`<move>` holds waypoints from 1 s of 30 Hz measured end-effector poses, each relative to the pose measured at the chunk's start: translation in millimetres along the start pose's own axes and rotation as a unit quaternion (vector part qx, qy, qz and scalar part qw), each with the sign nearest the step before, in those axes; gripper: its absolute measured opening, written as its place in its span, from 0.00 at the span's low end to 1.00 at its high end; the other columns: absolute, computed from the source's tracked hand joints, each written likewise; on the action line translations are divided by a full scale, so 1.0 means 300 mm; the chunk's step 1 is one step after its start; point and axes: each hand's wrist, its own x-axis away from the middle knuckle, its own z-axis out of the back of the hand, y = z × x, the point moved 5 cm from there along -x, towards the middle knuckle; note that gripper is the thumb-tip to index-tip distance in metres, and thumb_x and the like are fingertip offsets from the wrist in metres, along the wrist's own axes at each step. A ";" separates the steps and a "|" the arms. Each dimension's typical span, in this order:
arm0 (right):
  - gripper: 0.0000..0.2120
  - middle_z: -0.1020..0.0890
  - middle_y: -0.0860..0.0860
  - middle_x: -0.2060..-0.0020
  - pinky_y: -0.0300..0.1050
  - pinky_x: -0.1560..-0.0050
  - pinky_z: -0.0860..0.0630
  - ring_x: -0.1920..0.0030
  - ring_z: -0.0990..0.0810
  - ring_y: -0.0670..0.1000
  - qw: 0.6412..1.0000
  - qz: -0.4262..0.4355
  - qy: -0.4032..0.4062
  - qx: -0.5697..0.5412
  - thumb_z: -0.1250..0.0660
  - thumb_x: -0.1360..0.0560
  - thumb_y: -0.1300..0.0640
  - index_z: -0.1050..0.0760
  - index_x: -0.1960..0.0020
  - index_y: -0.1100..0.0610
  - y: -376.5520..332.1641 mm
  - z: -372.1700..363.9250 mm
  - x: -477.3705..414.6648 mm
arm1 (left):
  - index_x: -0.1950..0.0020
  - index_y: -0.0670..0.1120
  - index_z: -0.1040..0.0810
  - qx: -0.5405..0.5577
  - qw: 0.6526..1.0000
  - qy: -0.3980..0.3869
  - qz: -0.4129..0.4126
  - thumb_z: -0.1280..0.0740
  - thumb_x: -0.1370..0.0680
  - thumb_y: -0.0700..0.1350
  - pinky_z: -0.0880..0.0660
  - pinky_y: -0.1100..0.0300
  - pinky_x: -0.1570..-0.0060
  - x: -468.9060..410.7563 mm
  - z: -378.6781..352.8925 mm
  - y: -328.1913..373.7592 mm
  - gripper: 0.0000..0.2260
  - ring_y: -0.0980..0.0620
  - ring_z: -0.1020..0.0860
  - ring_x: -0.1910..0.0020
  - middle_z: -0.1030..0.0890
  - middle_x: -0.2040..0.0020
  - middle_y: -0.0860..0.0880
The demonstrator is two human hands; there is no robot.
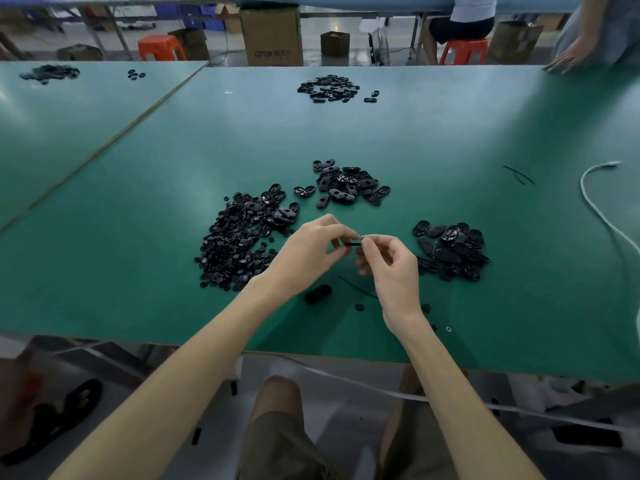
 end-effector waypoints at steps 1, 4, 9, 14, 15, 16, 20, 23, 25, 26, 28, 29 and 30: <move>0.02 0.14 0.48 0.59 0.39 0.60 0.21 0.59 0.15 0.47 1.000 -0.001 -0.002 -0.002 0.30 0.18 0.60 0.19 0.47 0.55 0.000 0.000 0.001 | 0.40 0.47 0.16 -0.012 1.000 -0.011 0.009 0.28 0.21 0.40 0.22 0.56 0.47 0.002 0.010 -0.010 0.10 0.54 0.21 0.52 0.21 0.48 0.53; 0.05 0.15 0.48 0.58 0.38 0.60 0.21 0.60 0.15 0.46 1.000 -0.007 0.000 -0.011 0.30 0.20 0.65 0.19 0.46 0.57 0.000 0.003 0.001 | 0.42 0.48 0.15 -0.062 0.996 0.014 0.061 0.31 0.18 0.41 0.23 0.53 0.44 0.004 0.081 -0.065 0.08 0.53 0.21 0.51 0.21 0.46 0.53; 0.06 0.15 0.50 0.56 0.38 0.59 0.21 0.60 0.15 0.45 1.000 -0.010 -0.006 -0.006 0.30 0.20 0.65 0.20 0.45 0.57 -0.002 0.001 0.005 | 0.43 0.47 0.15 -0.135 0.972 0.058 0.185 0.34 0.17 0.37 0.24 0.52 0.46 0.025 0.193 -0.205 0.10 0.45 0.20 0.46 0.20 0.43 0.47; 0.06 0.15 0.51 0.56 0.38 0.59 0.21 0.60 0.15 0.45 1.000 -0.010 -0.009 -0.003 0.30 0.20 0.66 0.20 0.45 0.58 -0.005 -0.001 0.005 | 0.42 0.47 0.15 -0.127 0.975 0.010 0.183 0.31 0.19 0.40 0.24 0.51 0.42 0.046 0.171 -0.231 0.08 0.46 0.21 0.46 0.22 0.46 0.47; 0.06 0.15 0.51 0.56 0.38 0.59 0.20 0.60 0.15 0.45 1.000 -0.010 -0.010 -0.002 0.30 0.20 0.66 0.20 0.45 0.59 -0.005 -0.001 0.005 | 0.40 0.47 0.15 -0.128 0.976 0.003 0.178 0.30 0.19 0.41 0.25 0.50 0.41 0.044 0.160 -0.228 0.08 0.46 0.22 0.45 0.22 0.46 0.47; 0.06 0.15 0.51 0.56 0.38 0.59 0.20 0.60 0.15 0.45 1.000 -0.010 -0.011 0.000 0.30 0.20 0.66 0.20 0.45 0.59 -0.005 -0.001 0.006 | 0.39 0.47 0.16 -0.132 0.976 0.001 0.173 0.30 0.19 0.42 0.25 0.50 0.41 0.043 0.150 -0.226 0.09 0.46 0.23 0.44 0.23 0.46 0.47; 0.06 0.15 0.52 0.56 0.39 0.59 0.20 0.60 0.16 0.45 1.000 -0.009 -0.012 0.003 0.30 0.20 0.66 0.20 0.44 0.59 -0.005 0.001 0.010 | 0.38 0.44 0.17 -0.162 0.971 0.025 0.175 0.30 0.18 0.43 0.25 0.49 0.41 0.039 0.127 -0.231 0.10 0.44 0.25 0.40 0.23 0.45 0.45; 0.06 0.15 0.52 0.56 0.38 0.59 0.20 0.60 0.15 0.45 1.000 -0.009 -0.011 0.006 0.30 0.20 0.65 0.20 0.44 0.60 -0.007 0.004 0.012 | 0.43 0.43 0.16 -0.171 0.970 0.034 0.169 0.29 0.19 0.43 0.26 0.50 0.42 0.037 0.125 -0.233 0.07 0.44 0.26 0.42 0.23 0.47 0.45; 0.06 0.15 0.52 0.56 0.38 0.59 0.20 0.60 0.15 0.45 1.000 -0.010 -0.012 0.005 0.30 0.20 0.65 0.20 0.44 0.60 -0.006 0.005 0.011 | 0.44 0.43 0.16 -0.186 0.969 0.028 0.159 0.29 0.19 0.43 0.26 0.50 0.41 0.033 0.124 -0.230 0.06 0.44 0.26 0.42 0.23 0.47 0.45; 0.06 0.15 0.52 0.55 0.38 0.59 0.20 0.60 0.15 0.45 1.000 -0.011 -0.012 0.006 0.30 0.20 0.65 0.20 0.44 0.60 -0.006 0.005 0.010 | 0.44 0.43 0.17 -0.192 0.969 0.023 0.154 0.30 0.19 0.43 0.27 0.50 0.41 0.030 0.123 -0.229 0.06 0.44 0.26 0.42 0.23 0.46 0.45; 0.05 0.15 0.52 0.56 0.38 0.59 0.20 0.60 0.15 0.45 1.000 -0.011 -0.012 0.007 0.30 0.20 0.65 0.20 0.44 0.59 -0.006 0.003 0.009 | 0.44 0.42 0.17 -0.191 0.969 0.015 0.153 0.30 0.19 0.43 0.27 0.51 0.41 0.023 0.123 -0.229 0.06 0.44 0.26 0.42 0.23 0.45 0.45; 0.05 0.15 0.52 0.56 0.39 0.59 0.20 0.60 0.15 0.46 1.000 -0.011 -0.012 0.007 0.30 0.20 0.65 0.20 0.44 0.59 -0.006 0.002 0.008 | 0.44 0.42 0.18 -0.189 0.970 0.011 0.155 0.30 0.19 0.42 0.27 0.51 0.40 0.019 0.122 -0.230 0.06 0.43 0.26 0.41 0.24 0.45 0.45; 0.06 0.15 0.52 0.56 0.39 0.59 0.20 0.60 0.15 0.46 1.000 -0.011 -0.012 0.007 0.30 0.20 0.65 0.20 0.44 0.59 -0.006 0.002 0.008 | 0.45 0.41 0.19 -0.186 0.970 0.006 0.158 0.30 0.18 0.41 0.28 0.51 0.40 0.016 0.120 -0.229 0.05 0.43 0.27 0.41 0.24 0.45 0.44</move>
